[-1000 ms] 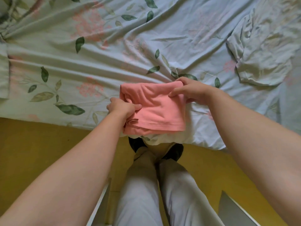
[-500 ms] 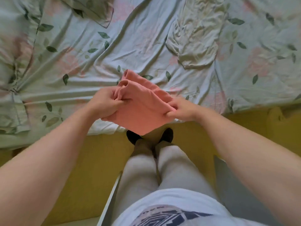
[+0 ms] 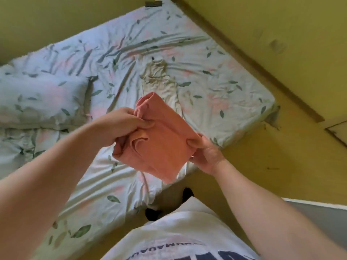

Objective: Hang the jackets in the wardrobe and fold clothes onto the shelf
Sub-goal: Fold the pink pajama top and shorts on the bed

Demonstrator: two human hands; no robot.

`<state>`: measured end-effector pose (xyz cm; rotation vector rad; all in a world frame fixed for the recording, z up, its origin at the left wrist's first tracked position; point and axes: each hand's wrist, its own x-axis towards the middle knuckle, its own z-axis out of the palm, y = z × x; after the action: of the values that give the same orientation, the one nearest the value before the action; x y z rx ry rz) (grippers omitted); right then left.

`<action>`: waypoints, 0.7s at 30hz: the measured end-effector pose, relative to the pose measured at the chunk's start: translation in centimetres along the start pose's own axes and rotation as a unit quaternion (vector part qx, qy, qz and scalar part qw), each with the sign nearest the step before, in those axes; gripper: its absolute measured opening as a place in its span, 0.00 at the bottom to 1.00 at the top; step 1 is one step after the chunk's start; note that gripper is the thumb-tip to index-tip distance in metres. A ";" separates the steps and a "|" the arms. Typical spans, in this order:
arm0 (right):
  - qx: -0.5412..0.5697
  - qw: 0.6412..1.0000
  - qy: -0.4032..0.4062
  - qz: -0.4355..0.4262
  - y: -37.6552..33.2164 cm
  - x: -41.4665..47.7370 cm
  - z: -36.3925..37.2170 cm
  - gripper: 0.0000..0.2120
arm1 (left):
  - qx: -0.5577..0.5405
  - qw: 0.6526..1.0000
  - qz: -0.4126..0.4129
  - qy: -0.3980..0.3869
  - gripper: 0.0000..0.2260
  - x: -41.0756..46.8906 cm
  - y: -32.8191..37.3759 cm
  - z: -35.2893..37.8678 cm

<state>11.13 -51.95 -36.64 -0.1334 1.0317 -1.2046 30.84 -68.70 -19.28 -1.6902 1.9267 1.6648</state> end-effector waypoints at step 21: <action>0.226 0.940 0.230 -0.108 -1.6 -9.5 -1.2 0.21 | 0.052 0.978 0.097 -0.179 0.11 1.4 12.2 6.2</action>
<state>9.27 -44.44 -30.81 0.4258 1.1276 -1.6945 17.87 -67.54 -14.87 -1.1042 2.0037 1.7503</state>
